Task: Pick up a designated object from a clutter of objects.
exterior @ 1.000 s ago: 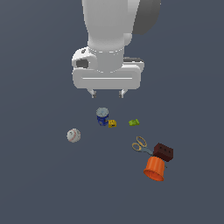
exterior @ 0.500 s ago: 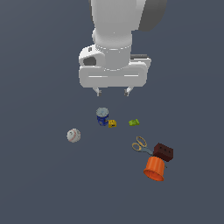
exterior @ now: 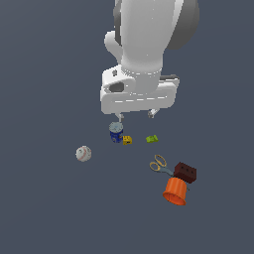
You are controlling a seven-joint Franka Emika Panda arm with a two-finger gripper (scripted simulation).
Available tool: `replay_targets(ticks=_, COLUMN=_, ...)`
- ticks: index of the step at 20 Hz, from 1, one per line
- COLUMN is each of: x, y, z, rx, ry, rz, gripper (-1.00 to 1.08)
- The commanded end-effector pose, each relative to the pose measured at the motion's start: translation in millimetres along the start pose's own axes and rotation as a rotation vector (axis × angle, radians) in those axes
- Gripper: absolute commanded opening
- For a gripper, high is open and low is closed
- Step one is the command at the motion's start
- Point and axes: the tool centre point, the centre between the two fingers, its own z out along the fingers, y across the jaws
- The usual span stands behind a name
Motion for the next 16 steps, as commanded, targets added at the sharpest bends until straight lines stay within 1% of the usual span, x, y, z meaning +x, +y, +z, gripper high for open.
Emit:
replay_targets(ticks=1, x=11.4, y=-10.4, z=11.2, rx=-0.006, ry=-0.003, rz=-0.063, gripper=1.0)
replay_targets(ticks=6, x=39.5, y=-39.8, z=42.2, rx=-0.017, ry=-0.01, rz=-0.228, gripper=1.0)
replay_targets(ticks=11, x=66.5, y=-77.3, z=81.2, rx=-0.019, ry=-0.016, rz=-0.416, gripper=1.0)
replay_targets(ticks=16, x=87.5, y=-118.2, z=123.3, rx=-0.013, ry=-0.018, rz=-0.601, gripper=1.0)
